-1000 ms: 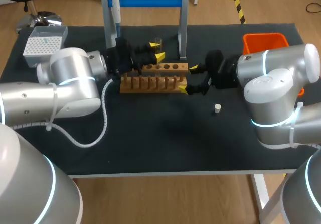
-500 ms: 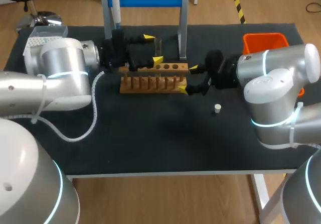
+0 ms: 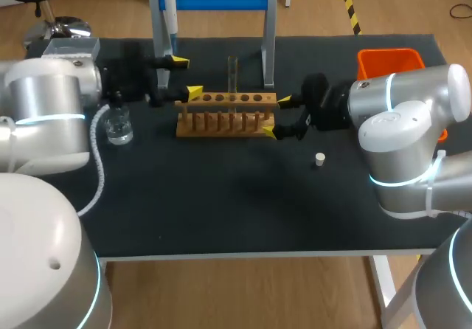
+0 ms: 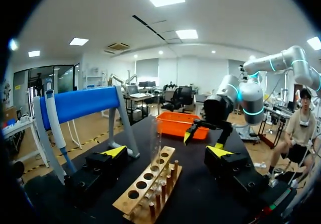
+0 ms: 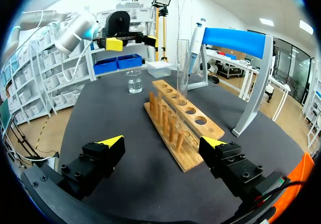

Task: Invert the test tube, pick up the pipette, mount the tip to pipette, aspirate from beaker and dispense into the tube, eject the tip, return the pipette, and cap with the stopper.

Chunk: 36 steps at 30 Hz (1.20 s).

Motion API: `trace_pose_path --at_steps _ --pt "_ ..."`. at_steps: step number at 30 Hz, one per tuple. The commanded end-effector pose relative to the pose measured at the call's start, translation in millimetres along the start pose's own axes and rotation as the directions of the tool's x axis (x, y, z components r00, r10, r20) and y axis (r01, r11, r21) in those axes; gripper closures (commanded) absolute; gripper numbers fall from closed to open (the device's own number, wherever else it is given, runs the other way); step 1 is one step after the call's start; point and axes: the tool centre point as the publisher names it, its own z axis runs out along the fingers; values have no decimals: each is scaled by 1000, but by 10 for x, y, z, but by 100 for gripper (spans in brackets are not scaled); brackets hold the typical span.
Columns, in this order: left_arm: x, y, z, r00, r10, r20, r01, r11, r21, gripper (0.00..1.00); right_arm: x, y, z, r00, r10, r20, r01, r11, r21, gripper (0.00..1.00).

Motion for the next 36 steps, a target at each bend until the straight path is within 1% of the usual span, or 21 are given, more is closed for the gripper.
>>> trace_pose_path --at_steps 1,13,17,22,27,31,36 --pt "44 -26 -118 1000 -1 8 1 1000 -3 0 1 -1 -8 1000 0 -1 0 1000 0 0" --pt "44 -26 -118 1000 -1 8 1 1000 -3 0 1 -1 -8 1000 0 -1 0 1000 0 0" --pt "-210 60 -349 990 -4 142 9 999 -38 0 1 -1 -8 1000 0 -1 0 1000 0 0" --pt "-519 112 -632 960 -15 279 43 995 -95 0 1 -1 -8 1000 0 -1 0 1000 0 0" --pt "-747 76 -778 930 -13 368 64 990 -126 0 1 -1 -8 1000 0 -1 0 1000 0 0" --pt "-870 -7 -788 909 -10 416 77 986 -146 0 1 -1 -8 1000 0 -1 0 1000 0 0" --pt "-1000 -76 -775 890 -10 455 94 982 -163 0 1 -1 -8 1000 0 -1 0 1000 0 0"
